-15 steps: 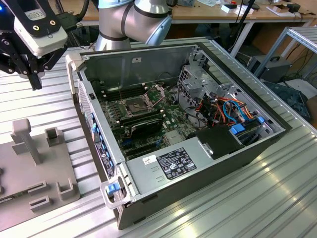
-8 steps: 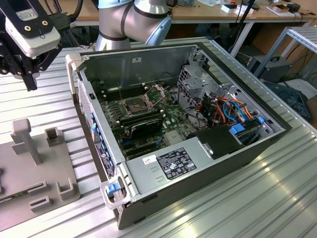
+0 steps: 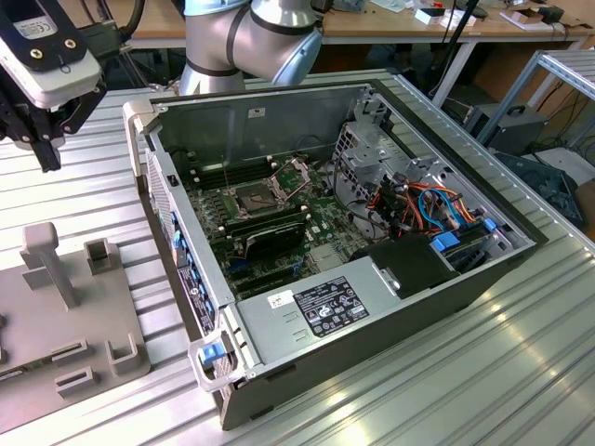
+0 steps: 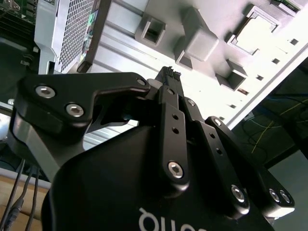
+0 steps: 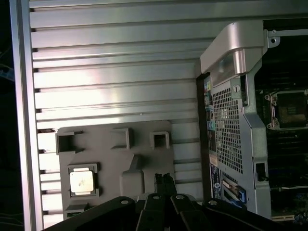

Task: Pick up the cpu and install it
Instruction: 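Reach for the cpu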

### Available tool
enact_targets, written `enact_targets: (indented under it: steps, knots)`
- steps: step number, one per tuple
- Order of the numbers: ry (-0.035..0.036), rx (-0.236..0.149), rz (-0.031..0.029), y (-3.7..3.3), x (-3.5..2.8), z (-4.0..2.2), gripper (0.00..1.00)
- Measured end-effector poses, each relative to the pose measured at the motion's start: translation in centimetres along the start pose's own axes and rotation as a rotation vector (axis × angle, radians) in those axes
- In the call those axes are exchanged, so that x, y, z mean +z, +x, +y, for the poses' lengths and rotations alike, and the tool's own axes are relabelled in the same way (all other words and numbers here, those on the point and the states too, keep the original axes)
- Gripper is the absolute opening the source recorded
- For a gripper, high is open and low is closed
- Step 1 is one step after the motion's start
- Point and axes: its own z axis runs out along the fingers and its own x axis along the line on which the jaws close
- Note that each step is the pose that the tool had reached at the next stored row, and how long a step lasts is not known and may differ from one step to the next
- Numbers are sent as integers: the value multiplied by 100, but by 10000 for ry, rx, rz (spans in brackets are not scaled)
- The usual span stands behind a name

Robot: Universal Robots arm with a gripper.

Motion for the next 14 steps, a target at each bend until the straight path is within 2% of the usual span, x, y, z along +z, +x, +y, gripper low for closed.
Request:
enact_targets:
  steps: [14]
  knots:
    - [-1,1,0,147,-3,-11,11]
